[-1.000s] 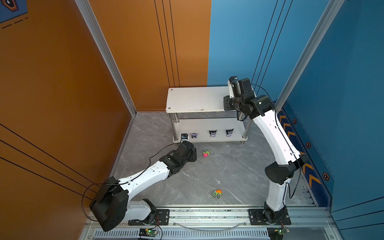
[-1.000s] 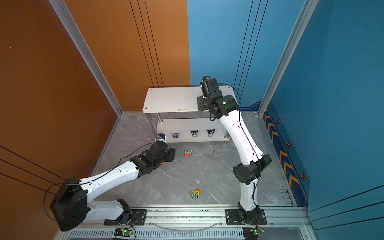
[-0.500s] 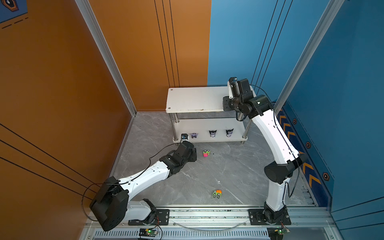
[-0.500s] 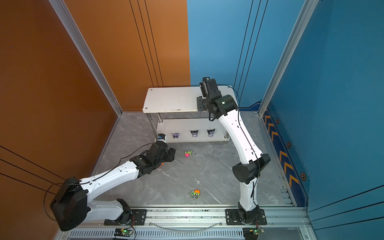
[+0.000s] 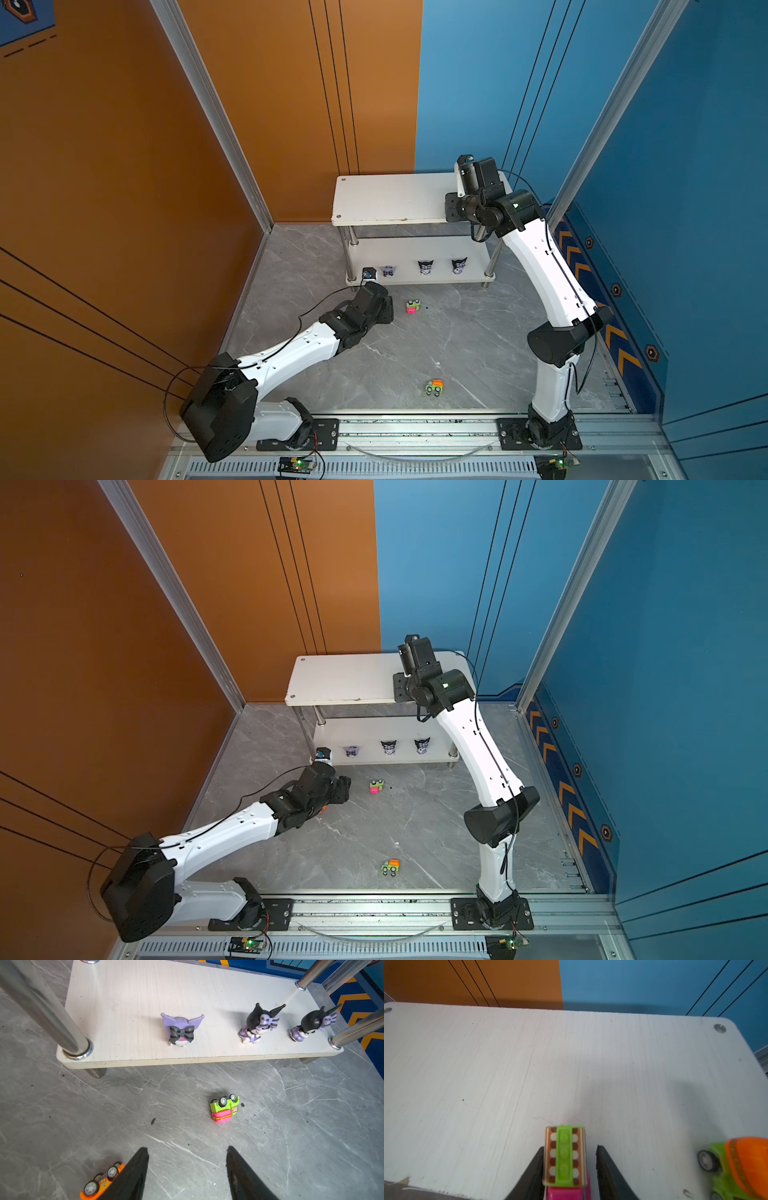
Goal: Place and organize the plastic toys onto the shelf
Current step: 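Lower the block car onto the top shelf beside the orange car and release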
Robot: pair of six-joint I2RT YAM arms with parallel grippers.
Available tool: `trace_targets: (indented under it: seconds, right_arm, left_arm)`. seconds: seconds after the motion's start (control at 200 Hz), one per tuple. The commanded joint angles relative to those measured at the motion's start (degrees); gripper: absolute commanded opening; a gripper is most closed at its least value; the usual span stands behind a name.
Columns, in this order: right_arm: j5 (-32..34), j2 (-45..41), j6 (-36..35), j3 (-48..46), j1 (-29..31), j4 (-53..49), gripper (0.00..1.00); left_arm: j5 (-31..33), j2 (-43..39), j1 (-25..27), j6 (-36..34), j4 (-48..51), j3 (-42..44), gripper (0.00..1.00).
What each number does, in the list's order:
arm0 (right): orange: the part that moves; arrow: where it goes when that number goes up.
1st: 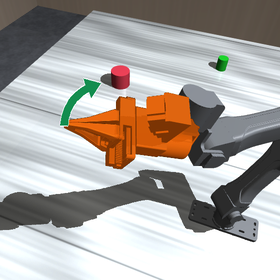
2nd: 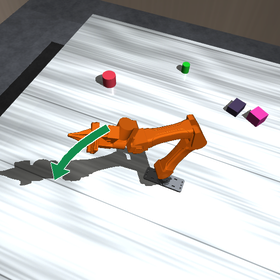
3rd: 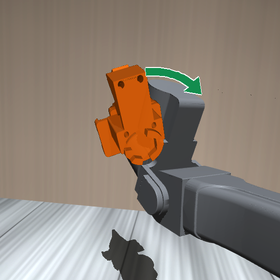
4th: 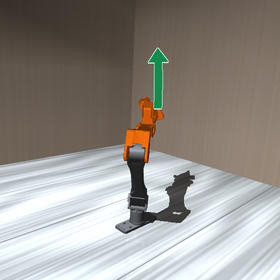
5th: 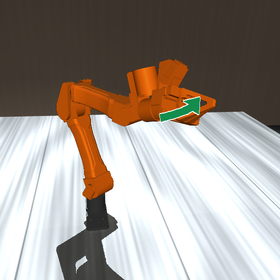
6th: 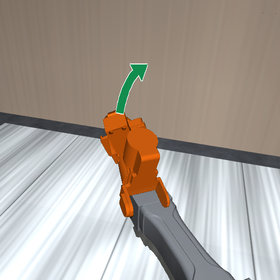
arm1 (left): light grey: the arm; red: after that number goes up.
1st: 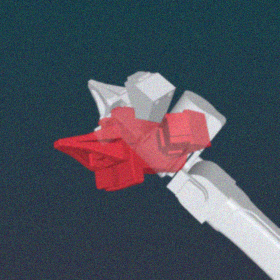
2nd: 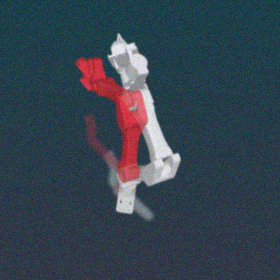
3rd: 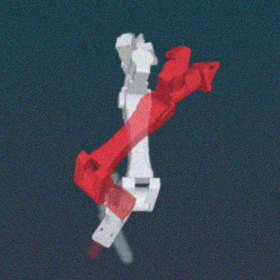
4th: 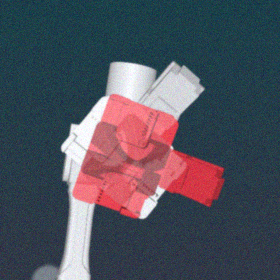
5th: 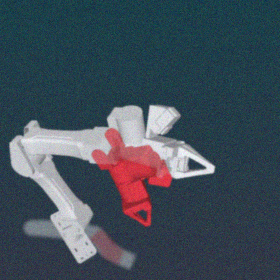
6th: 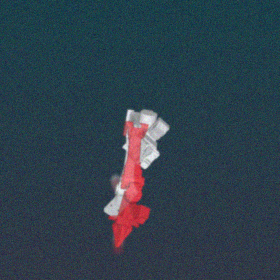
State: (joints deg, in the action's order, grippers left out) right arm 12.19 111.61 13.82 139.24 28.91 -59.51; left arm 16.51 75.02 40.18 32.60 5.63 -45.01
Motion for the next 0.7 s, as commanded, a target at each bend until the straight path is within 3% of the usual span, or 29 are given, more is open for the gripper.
trace_targets:
  seconds: [0.0, 0.12, 0.31, 0.441, 0.696]
  right_arm:
    - [0.62, 0.47, 0.67, 0.8, 0.01, -0.79, 0.5]
    - [1.11, 0.2, 0.54, 0.78, 0.1, -0.18, 0.5]
    - [1.06, 0.36, 0.76, 0.76, 0.09, -0.09, 0.34]
    - [2.01, 0.54, 0.99, 0.74, 0.1, -0.12, 0.28]
    - [5.96, 0.11, 0.87, 0.71, -0.41, -0.15, 0.25]
  left_arm:
    - [1.23, 0.43, 0.28, -0.16, 1.35, -0.69, 0.62]
    - [1.2, 0.39, 0.28, -0.08, 1.32, -0.71, 0.62]
    - [1.24, 0.39, 0.33, -0.13, 1.4, -0.69, 0.62]
    - [1.35, 0.3, 0.27, -0.13, 1.56, -0.65, 0.62]
    - [1.53, 0.1, 0.24, -0.16, 1.6, -0.34, 0.62]
